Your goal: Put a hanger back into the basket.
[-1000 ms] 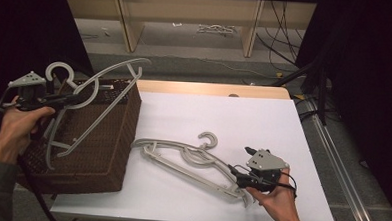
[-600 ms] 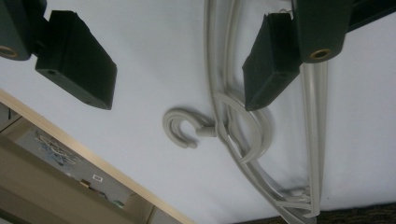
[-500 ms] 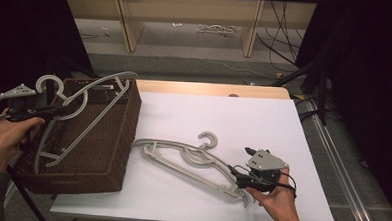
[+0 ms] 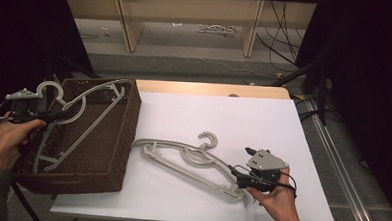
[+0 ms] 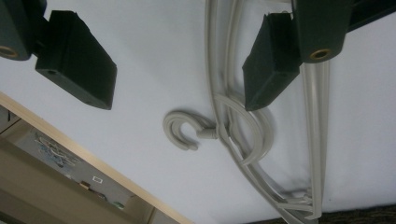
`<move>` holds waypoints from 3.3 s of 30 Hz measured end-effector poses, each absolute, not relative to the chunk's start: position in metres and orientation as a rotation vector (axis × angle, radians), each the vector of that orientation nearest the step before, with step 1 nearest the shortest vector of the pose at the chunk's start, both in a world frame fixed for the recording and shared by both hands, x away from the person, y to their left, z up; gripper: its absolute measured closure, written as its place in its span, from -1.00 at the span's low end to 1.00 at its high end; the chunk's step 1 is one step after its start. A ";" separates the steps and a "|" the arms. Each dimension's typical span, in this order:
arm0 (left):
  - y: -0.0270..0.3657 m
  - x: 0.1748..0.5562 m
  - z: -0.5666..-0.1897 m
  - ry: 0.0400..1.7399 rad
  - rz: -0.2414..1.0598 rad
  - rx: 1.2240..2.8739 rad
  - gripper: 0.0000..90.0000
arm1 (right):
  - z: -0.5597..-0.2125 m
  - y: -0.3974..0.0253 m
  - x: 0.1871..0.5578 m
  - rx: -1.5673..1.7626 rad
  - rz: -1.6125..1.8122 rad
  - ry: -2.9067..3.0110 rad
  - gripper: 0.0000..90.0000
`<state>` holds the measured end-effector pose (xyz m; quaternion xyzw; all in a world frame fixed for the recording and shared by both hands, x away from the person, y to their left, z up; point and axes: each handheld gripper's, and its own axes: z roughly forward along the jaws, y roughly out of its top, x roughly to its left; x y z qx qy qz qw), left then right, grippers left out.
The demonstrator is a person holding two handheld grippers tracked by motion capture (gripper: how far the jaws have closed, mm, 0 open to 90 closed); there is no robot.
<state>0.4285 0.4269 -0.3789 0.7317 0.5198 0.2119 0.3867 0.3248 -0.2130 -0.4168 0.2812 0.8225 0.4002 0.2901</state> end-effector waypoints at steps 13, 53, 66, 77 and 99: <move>0.416 0.444 -0.408 1.432 0.576 2.049 0.75 | -0.415 -0.214 0.324 0.750 1.062 2.195 -0.40; 0.177 0.321 -0.374 0.802 0.396 1.749 -0.53 | -0.419 -0.211 0.324 0.791 1.141 2.187 -0.46; 0.153 0.311 -0.414 0.752 0.386 1.756 -0.57 | -0.423 -0.221 0.327 0.842 1.189 2.176 -0.52; 0.147 0.299 -0.437 0.722 0.409 1.827 -0.59 | -0.424 -0.213 0.326 0.813 1.162 2.209 -0.49; 0.140 0.298 -0.446 0.720 0.377 1.858 -0.59 | -0.443 -0.194 0.372 0.859 0.930 2.482 -0.25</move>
